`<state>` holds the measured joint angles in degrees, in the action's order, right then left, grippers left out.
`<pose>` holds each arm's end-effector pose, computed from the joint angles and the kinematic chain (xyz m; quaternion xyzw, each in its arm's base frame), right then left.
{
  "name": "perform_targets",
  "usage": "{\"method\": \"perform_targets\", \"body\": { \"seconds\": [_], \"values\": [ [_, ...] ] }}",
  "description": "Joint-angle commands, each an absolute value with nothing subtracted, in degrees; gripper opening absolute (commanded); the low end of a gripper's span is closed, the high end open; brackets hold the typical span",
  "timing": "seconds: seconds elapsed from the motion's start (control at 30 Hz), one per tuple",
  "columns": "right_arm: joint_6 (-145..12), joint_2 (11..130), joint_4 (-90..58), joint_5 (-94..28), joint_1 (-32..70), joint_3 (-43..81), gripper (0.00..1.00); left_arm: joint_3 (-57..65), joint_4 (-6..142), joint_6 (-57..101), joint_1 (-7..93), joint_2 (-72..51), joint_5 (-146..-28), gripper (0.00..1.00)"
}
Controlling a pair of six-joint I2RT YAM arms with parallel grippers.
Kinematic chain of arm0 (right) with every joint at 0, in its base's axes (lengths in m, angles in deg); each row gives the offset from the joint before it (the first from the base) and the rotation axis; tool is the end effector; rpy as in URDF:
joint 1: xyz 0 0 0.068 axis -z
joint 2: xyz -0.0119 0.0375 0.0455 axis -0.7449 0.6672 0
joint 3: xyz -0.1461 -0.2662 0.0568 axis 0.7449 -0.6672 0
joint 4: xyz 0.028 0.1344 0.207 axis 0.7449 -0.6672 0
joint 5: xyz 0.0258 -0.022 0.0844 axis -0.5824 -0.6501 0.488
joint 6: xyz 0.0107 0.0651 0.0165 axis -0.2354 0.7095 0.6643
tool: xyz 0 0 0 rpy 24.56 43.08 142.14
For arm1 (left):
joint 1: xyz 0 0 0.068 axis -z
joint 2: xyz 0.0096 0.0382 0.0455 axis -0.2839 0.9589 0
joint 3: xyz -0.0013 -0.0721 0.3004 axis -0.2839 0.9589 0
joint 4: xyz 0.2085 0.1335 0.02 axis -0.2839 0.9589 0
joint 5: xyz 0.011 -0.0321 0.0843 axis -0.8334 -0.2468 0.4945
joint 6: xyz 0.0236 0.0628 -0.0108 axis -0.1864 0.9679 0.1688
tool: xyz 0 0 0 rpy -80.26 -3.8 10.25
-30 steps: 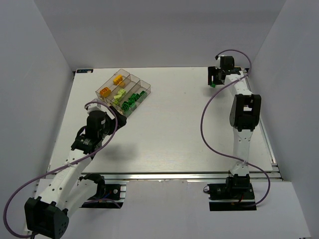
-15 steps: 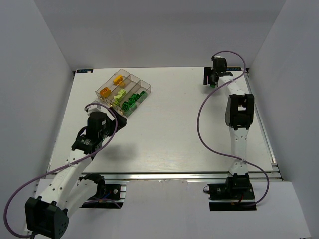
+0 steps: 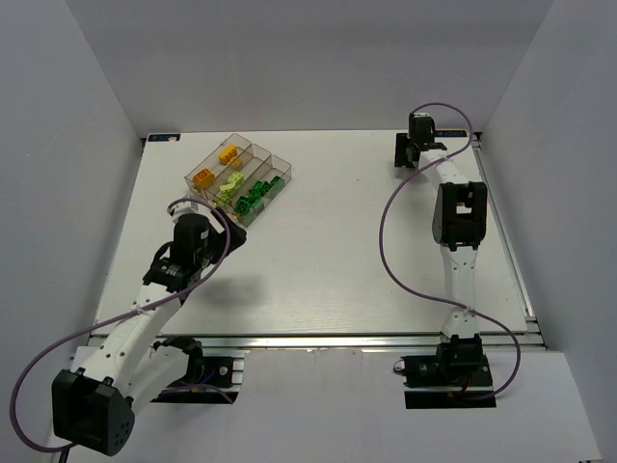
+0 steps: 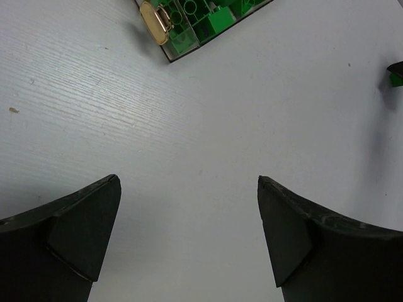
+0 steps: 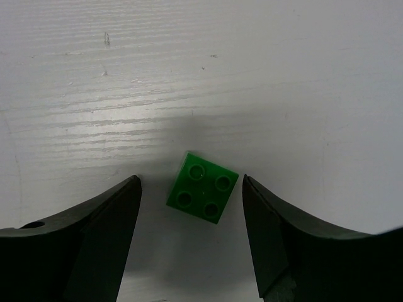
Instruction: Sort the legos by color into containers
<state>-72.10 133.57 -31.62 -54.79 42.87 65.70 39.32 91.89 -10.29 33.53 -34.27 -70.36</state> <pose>0.5993 0.0418 0.1771 0.0214 0.8957 -0.0885 0.4351 0.1690 -0.0434 0.2722 -0.2418 0.8581 -0.1719 0.4192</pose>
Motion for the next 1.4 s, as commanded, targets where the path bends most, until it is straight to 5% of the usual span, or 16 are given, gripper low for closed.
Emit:
{"method": "perform_targets", "body": {
  "seconds": [0.0, 0.53, 0.9, 1.23, 1.37],
  "values": [
    [-72.1, 134.2, -29.8, -56.3, 43.0, 68.2, 0.7, 38.6, 90.3, -10.5, 33.4, -33.9, -70.1, 0.98],
    [-71.9, 133.1, -30.9, -53.1, 43.0, 67.9, 0.46, 38.6, 90.5, -10.6, 33.4, -34.1, -70.0, 0.98],
    [-74.0, 117.3, -23.1, -29.0, 42.3, 56.1, 0.0, 38.9, 90.8, -10.2, 33.3, -36.6, -68.8, 0.98],
    [-77.1, 110.0, -21.6, 8.4, 31.9, 50.3, 0.0, 38.4, 91.8, -9.2, 33.3, -39.5, -67.0, 0.98],
    [-79.8, 110.3, -21.2, 8.8, 25.8, 51.3, 0.0, 37.9, 93.4, -8.7, 33.4, -40.9, -66.0, 0.98]
  ]
}}
